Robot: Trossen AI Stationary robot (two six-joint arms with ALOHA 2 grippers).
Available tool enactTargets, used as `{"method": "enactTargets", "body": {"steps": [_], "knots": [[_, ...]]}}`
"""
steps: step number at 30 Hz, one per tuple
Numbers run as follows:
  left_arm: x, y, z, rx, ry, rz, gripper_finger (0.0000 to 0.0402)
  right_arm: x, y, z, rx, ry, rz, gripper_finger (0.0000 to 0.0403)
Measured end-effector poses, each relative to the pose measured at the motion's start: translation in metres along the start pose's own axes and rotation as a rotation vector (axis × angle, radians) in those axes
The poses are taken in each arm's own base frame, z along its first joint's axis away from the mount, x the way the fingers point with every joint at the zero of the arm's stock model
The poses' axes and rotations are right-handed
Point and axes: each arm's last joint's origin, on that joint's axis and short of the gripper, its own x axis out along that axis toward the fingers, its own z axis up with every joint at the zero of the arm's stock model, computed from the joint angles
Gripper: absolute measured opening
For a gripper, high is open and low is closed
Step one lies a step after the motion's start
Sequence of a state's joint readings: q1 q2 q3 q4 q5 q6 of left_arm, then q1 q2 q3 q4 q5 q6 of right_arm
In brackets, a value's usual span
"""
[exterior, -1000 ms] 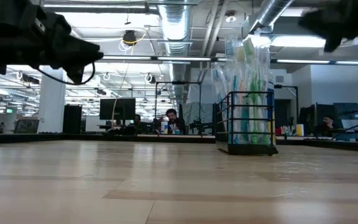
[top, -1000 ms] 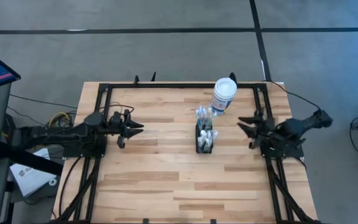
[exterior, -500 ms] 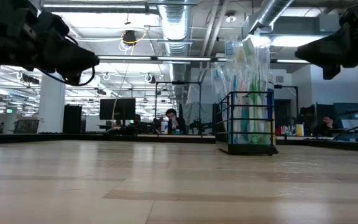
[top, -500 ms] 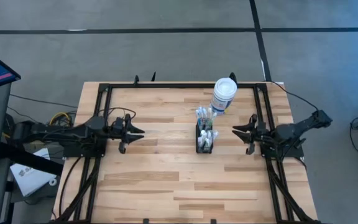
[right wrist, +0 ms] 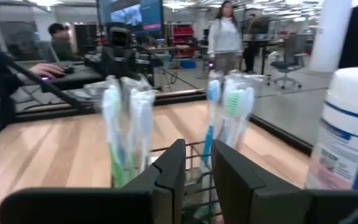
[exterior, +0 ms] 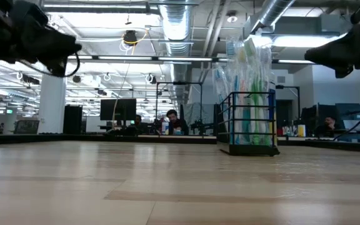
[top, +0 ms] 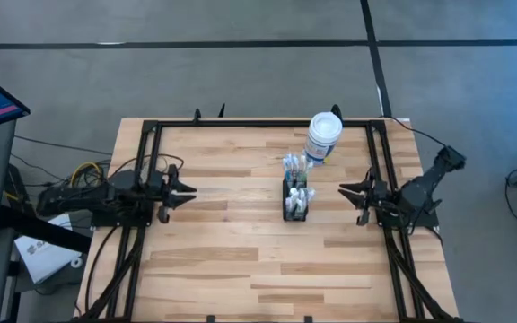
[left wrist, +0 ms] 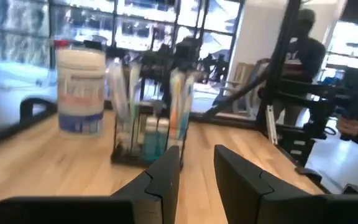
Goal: Pick & Place toothbrushing station
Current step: Return to Home Position
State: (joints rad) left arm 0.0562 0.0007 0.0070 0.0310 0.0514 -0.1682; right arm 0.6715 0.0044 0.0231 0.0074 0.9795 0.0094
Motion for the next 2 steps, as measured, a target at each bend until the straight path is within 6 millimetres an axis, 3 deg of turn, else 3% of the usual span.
{"method": "enactTargets", "body": {"steps": [2], "knots": [[-0.0005, -0.0009, 0.0029, 0.024, -0.008, -0.005, 0.0095, -0.0013, 0.0009, -0.0001, 0.002, 0.001, 0.001, 0.0069]]}}
